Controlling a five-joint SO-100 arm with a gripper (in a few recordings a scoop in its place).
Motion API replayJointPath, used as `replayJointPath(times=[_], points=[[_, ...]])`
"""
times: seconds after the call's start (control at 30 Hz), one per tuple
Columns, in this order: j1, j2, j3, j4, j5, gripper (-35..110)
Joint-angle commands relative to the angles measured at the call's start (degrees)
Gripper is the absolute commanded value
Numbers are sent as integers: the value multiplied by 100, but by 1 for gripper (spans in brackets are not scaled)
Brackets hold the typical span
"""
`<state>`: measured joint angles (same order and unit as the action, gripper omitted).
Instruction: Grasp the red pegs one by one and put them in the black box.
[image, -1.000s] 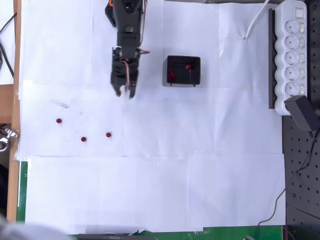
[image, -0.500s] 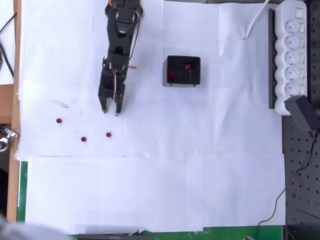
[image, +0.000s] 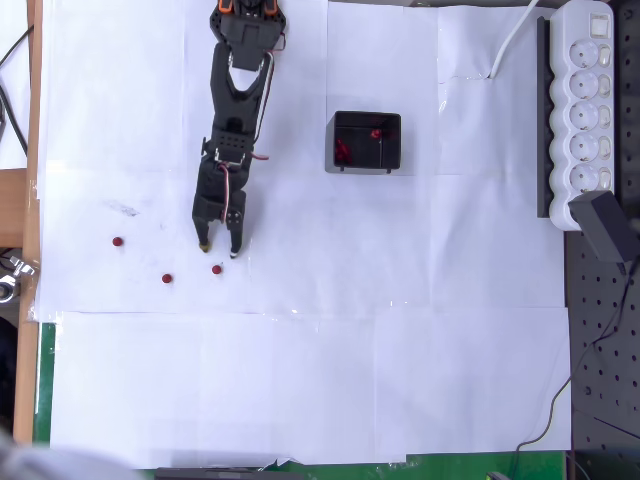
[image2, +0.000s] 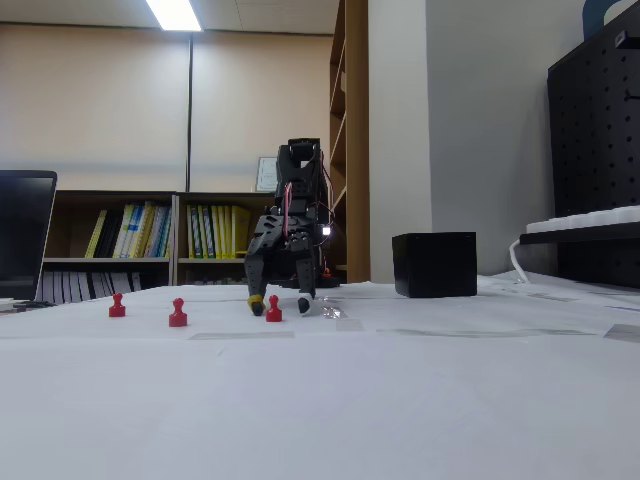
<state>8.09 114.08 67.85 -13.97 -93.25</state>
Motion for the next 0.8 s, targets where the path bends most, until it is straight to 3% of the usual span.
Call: replayJointPath(times=[0.0,0.77], points=[[62,202,264,-44,-53,18],[-79,633,738,-466,53,18]])
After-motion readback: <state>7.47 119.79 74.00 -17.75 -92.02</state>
